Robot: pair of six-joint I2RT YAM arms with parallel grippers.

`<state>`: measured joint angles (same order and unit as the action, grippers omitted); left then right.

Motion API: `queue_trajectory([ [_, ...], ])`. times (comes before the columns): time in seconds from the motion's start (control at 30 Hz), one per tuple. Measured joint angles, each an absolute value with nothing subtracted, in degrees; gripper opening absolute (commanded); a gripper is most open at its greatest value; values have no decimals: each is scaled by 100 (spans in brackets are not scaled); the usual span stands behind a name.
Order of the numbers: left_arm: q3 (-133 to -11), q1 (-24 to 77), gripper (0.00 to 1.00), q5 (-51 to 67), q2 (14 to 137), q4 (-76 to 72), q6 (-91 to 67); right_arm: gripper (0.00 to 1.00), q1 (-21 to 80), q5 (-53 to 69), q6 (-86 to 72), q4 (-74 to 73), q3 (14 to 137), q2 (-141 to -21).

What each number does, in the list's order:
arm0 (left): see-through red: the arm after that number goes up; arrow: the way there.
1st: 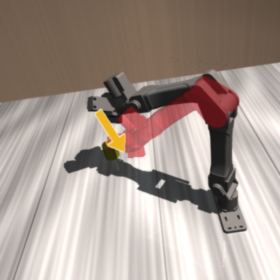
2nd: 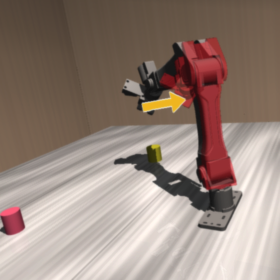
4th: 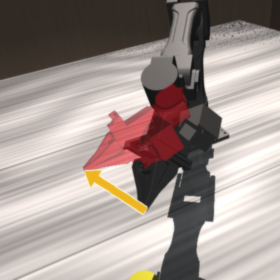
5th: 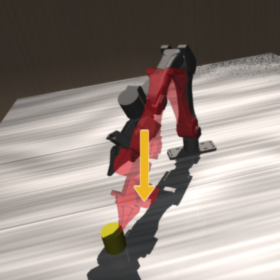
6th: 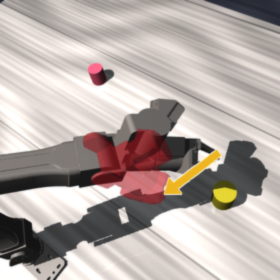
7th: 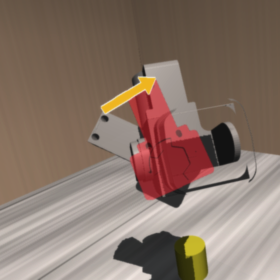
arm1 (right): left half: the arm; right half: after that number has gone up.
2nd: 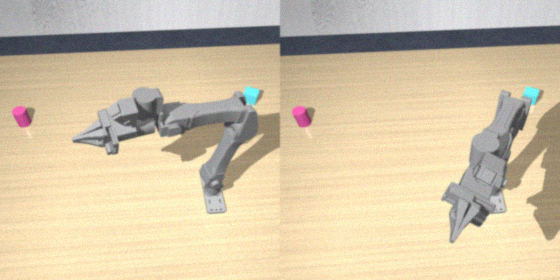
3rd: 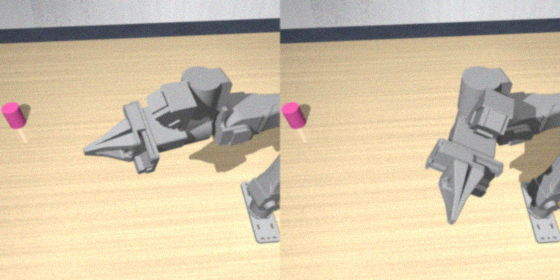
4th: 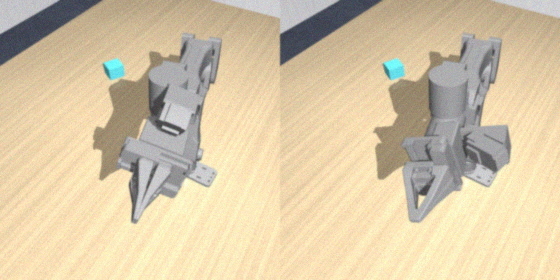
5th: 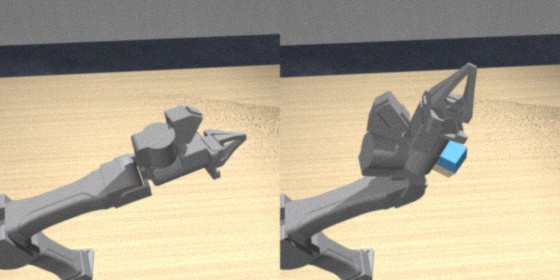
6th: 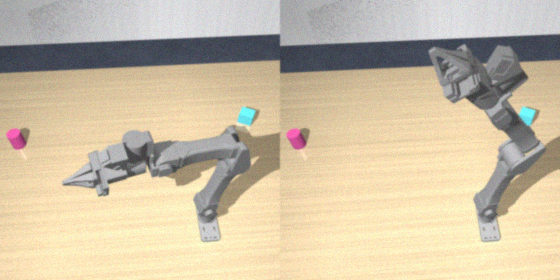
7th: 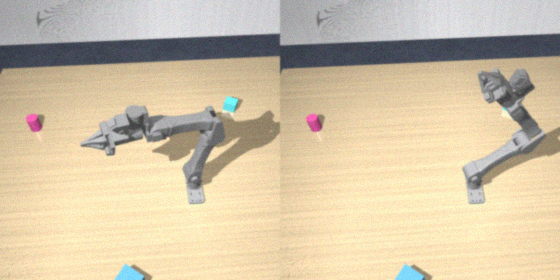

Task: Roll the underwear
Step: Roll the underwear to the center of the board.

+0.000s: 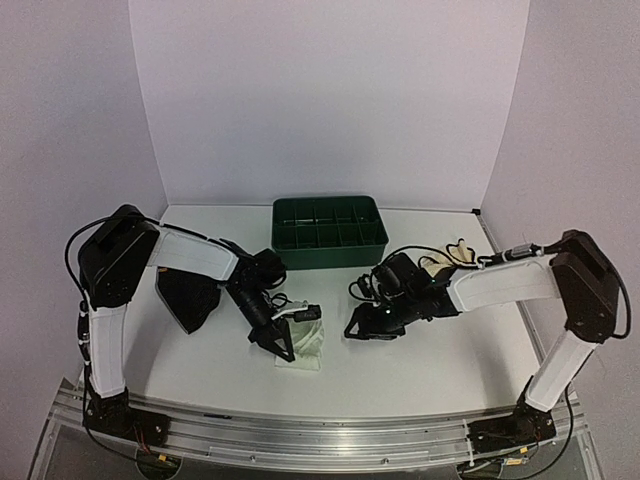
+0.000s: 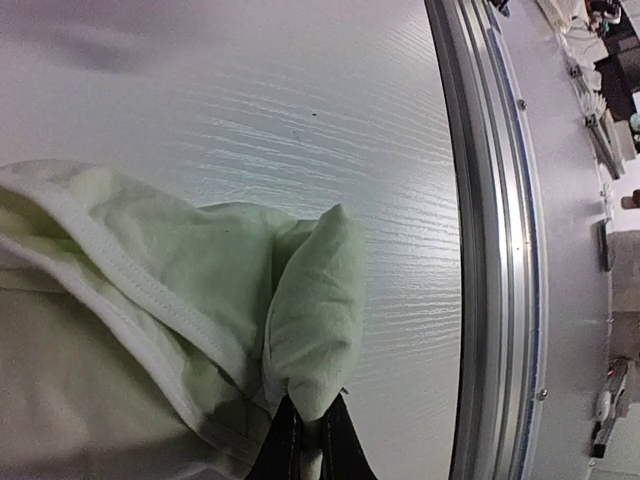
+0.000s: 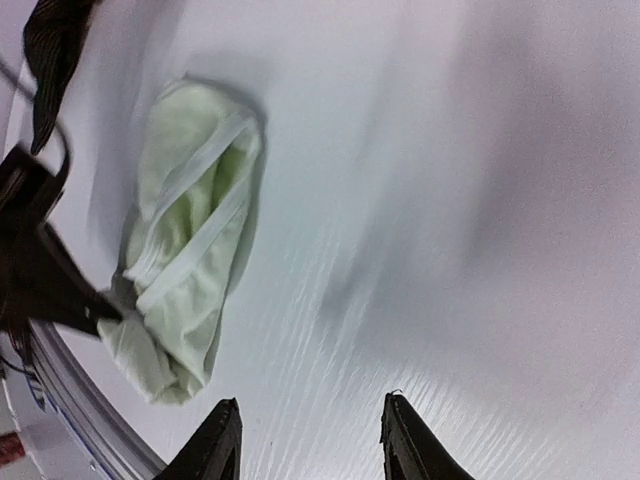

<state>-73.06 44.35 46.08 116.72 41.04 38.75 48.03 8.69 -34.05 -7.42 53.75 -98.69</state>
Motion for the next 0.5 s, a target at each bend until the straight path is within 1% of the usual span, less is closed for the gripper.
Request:
queue_trajectory([
  [0.07, -7329, 4300, 0, 4871, 11803, 4153, 3674, 48, 5072, 648, -2874, -554, 5130, -9572],
  [0.23, -7725, 4117, 0, 5422, 12300, 4571, 3374, 52, 6455, -204, -862, 244, 4598, -9258],
  [0.33, -7943, 4090, 0, 5630, 12516, 4762, 3230, 53, 6976, -714, 290, 597, 4691, -9514],
  [0.5, -8075, 4076, 0, 5758, 12657, 4952, 3136, 53, 7108, -1245, 1760, 904, 5319, -10343],
])
